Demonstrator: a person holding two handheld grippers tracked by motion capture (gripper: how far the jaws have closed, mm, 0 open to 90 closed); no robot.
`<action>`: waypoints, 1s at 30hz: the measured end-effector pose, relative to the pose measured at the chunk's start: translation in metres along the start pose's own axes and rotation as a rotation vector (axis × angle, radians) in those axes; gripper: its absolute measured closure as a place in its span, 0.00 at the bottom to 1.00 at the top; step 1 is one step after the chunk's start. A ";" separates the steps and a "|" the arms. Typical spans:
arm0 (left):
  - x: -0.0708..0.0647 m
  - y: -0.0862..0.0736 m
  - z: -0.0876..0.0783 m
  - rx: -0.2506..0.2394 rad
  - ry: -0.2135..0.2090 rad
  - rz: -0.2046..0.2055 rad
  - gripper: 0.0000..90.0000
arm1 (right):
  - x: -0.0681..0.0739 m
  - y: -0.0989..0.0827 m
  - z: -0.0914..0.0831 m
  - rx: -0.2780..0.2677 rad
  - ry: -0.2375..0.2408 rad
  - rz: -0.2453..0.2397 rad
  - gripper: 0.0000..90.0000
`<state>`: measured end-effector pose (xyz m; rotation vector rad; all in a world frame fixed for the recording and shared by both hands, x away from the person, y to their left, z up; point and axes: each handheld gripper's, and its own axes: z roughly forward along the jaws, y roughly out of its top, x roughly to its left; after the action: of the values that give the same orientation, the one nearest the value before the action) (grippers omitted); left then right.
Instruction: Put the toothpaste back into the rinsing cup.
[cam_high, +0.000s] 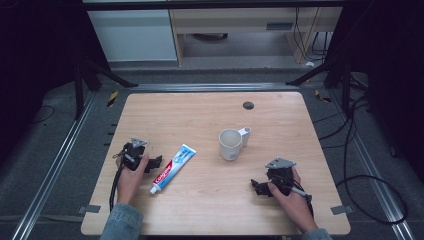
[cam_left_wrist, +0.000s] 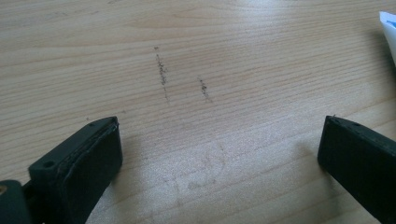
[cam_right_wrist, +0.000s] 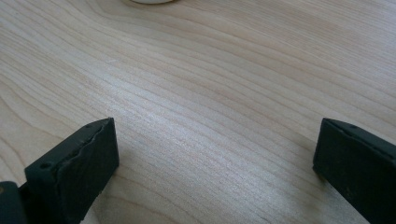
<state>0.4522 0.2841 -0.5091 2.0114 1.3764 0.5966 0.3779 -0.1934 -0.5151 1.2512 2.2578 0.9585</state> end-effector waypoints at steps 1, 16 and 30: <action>0.000 0.000 0.000 0.000 0.000 0.000 0.00 | 0.000 0.000 0.000 0.000 0.000 0.000 0.00; -0.020 0.020 -0.054 -0.037 -0.010 0.104 0.07 | 0.000 0.000 0.000 0.000 0.001 0.000 0.00; -0.046 0.037 -0.063 0.200 -0.071 0.174 0.11 | 0.000 0.000 0.000 0.000 0.001 0.001 0.00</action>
<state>0.4181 0.2460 -0.4393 2.3071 1.2705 0.4724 0.3779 -0.1934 -0.5150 1.2520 2.2585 0.9594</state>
